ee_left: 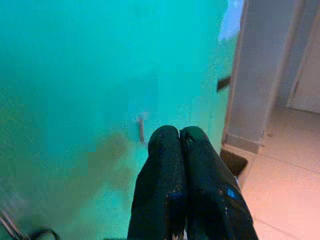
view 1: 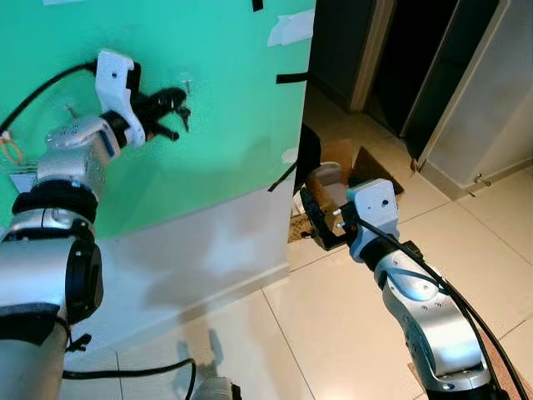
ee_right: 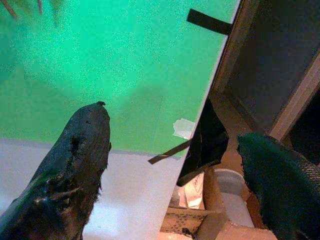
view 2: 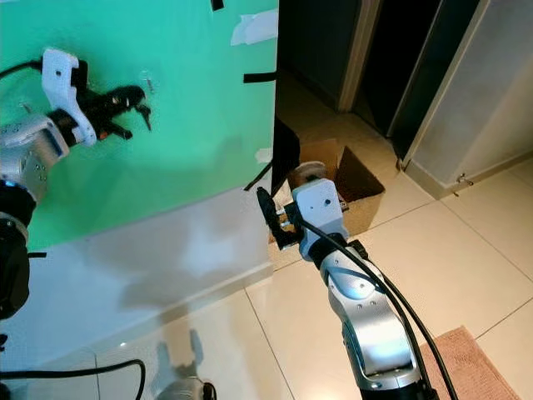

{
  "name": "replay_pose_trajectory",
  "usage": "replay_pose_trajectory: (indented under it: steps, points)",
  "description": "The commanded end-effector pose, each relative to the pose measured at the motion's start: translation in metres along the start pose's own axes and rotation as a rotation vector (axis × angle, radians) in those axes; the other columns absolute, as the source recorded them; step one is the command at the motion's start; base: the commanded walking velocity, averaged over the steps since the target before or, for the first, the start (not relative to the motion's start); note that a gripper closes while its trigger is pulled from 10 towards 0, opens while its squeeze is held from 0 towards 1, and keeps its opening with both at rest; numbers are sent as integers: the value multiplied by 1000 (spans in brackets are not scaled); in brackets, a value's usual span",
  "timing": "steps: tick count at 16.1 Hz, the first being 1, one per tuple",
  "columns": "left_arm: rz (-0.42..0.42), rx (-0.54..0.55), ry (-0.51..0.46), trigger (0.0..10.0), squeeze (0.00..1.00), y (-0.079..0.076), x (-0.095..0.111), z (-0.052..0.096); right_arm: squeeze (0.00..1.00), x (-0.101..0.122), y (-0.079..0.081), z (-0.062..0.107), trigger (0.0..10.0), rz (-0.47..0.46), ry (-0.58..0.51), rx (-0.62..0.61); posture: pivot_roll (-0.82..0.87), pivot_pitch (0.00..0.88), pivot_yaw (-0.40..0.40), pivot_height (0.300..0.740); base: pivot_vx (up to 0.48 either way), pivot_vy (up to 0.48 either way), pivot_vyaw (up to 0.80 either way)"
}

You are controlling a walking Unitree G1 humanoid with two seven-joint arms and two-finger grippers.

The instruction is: Hang keys on a hook

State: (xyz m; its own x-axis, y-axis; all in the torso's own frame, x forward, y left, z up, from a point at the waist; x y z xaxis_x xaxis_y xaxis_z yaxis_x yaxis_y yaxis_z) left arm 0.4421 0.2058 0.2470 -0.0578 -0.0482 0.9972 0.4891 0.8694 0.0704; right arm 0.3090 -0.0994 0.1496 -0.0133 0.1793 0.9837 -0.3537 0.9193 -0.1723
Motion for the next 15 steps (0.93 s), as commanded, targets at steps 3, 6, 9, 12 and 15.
replay_pose_trajectory:
  steps: [3,6,9,12,15]
  points:
    - [-7,-23,-17,10000,0,-7,8,-7,0,0,-3,0,10000,4,10,-12,-23,0,58,740,0,0,0]
    - [-10,-12,-17,10000,0,-8,8,-10,0,0,-3,1,10000,2,11,-18,-31,0,64,740,0,0,0]
    - [-40,47,-35,10000,0,-2,8,-8,0,-4,-6,5,10000,-28,16,-47,-48,0,69,740,0,0,0]
    - [-57,-76,-99,10000,0,-27,-2,-4,0,-13,-13,11,10000,-83,41,-99,-64,0,53,740,0,0,0]
    - [-54,-82,-134,10000,0,-45,-13,9,0,-23,-17,17,10000,-99,71,-142,-73,0,50,740,0,0,0]
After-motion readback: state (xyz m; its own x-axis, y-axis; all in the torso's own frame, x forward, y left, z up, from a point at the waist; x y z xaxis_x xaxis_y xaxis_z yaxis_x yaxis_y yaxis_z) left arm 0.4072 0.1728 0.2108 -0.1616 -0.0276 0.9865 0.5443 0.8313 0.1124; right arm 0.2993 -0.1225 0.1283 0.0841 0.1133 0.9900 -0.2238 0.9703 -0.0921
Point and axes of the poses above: a point about 5 cm out from each wrist's last joint towards the gripper, its own z axis pointing back from the gripper into the wrist, its own x axis along the axis of the wrist's last joint, y = z × x, the point moved 5 cm from there along -z, pointing out of the wrist towards the gripper
